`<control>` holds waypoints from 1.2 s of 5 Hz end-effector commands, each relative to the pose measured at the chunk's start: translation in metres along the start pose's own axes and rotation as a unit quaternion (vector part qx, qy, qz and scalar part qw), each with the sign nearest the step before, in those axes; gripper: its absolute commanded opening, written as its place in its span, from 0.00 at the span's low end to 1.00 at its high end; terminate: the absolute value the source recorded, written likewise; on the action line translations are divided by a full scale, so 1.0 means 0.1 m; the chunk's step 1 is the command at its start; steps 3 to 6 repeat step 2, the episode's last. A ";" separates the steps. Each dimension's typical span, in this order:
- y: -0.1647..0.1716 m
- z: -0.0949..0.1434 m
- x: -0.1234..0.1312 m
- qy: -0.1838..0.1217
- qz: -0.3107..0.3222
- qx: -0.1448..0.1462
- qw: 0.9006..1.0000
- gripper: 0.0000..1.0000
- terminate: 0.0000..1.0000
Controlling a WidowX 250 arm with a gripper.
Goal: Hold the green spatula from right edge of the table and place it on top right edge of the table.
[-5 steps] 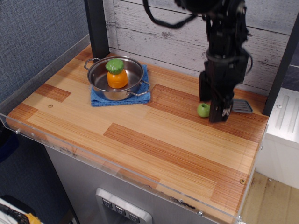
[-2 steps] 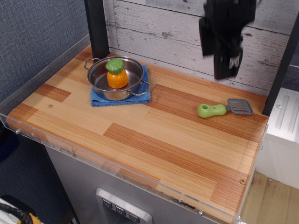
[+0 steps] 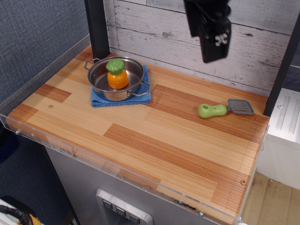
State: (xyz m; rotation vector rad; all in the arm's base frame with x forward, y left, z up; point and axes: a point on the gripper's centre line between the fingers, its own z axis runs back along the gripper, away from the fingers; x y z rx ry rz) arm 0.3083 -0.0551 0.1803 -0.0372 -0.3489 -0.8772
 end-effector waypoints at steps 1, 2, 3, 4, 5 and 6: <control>-0.01 0.13 -0.03 -0.013 -0.001 0.014 1.000 1.00 0.00; -0.01 0.13 -0.03 -0.013 -0.001 0.014 1.000 1.00 1.00; -0.01 0.13 -0.03 -0.013 -0.001 0.014 1.000 1.00 1.00; -0.01 0.13 -0.03 -0.013 -0.001 0.014 1.000 1.00 1.00; -0.01 0.13 -0.03 -0.013 -0.001 0.014 1.000 1.00 1.00; -0.01 0.13 -0.03 -0.013 -0.001 0.014 1.000 1.00 1.00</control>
